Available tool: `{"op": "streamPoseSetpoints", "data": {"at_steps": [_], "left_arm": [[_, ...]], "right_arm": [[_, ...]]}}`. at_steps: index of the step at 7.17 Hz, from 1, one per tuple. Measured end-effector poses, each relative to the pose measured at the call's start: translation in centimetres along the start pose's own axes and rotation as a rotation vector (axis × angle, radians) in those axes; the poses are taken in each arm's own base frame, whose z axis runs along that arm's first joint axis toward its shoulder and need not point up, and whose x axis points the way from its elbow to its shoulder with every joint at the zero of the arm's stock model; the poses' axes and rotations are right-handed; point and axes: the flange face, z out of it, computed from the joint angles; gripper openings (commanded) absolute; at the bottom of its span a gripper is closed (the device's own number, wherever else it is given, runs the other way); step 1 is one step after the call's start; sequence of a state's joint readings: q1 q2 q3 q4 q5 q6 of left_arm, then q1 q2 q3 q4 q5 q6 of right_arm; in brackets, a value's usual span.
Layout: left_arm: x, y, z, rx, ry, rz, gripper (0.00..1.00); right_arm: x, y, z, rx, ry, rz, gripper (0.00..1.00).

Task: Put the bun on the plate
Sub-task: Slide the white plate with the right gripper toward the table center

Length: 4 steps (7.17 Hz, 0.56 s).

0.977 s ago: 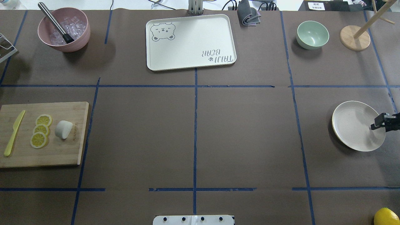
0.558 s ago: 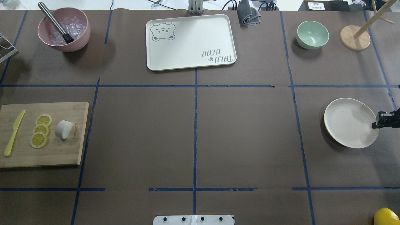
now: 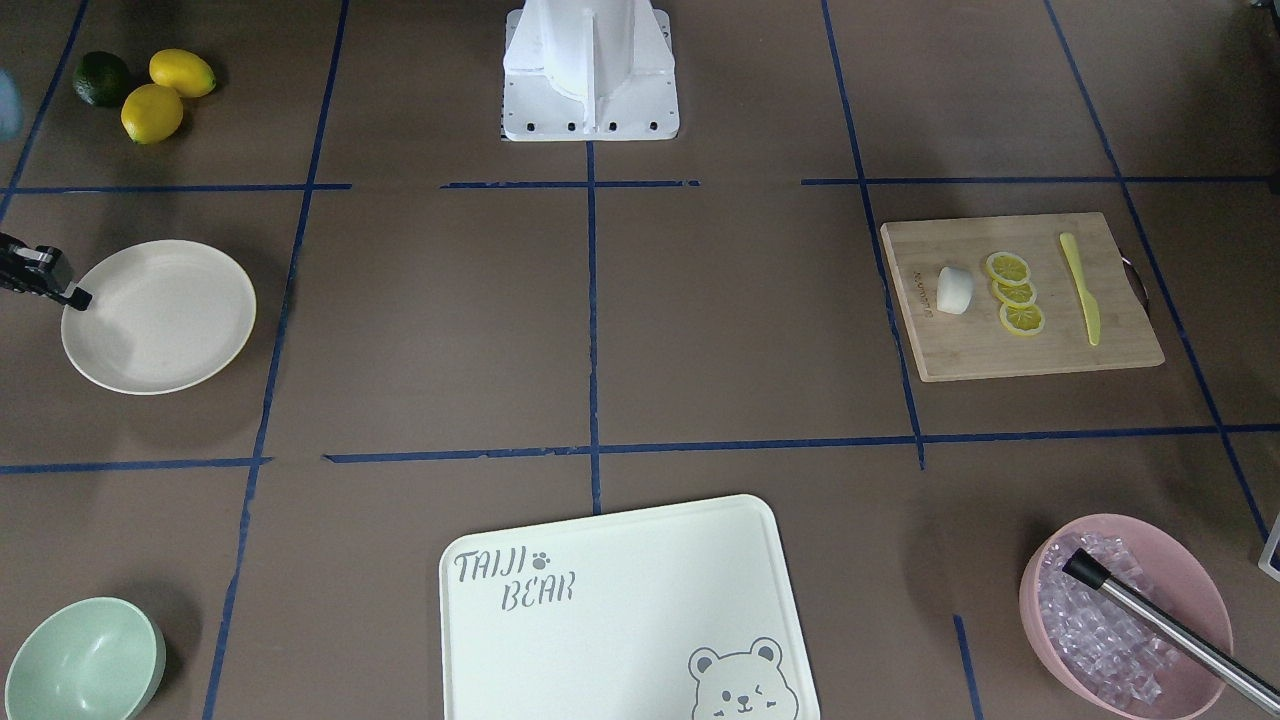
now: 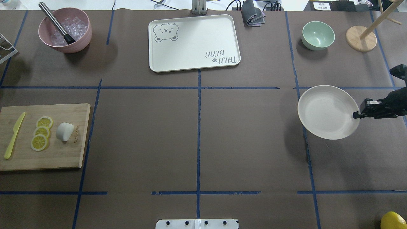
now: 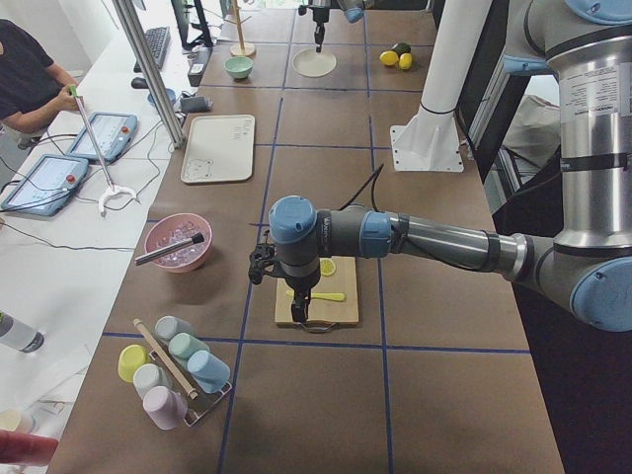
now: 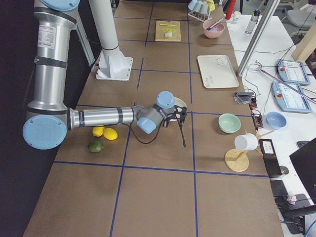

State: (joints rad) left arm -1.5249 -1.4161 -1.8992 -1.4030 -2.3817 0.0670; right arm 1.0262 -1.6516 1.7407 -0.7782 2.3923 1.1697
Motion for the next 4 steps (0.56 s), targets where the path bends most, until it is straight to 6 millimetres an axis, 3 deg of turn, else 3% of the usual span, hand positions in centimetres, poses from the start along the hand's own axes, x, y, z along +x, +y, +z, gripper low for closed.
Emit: {"op": "streamPoseSetpoints", "data": {"at_steps": [2,4], "left_arm": [[0.2,0.1,-0.2,0.004,0.000,0.005,1.00],[0.4,0.0,-0.4,0.011,0.000,0.013,1.00]], "right_arm": [[-13.3,1.4,5.7,-0.079,-0.100,0.026,0.00],[-24.2,3.1,12.3,-0.130,-0.112,0.064,0.00]]}}
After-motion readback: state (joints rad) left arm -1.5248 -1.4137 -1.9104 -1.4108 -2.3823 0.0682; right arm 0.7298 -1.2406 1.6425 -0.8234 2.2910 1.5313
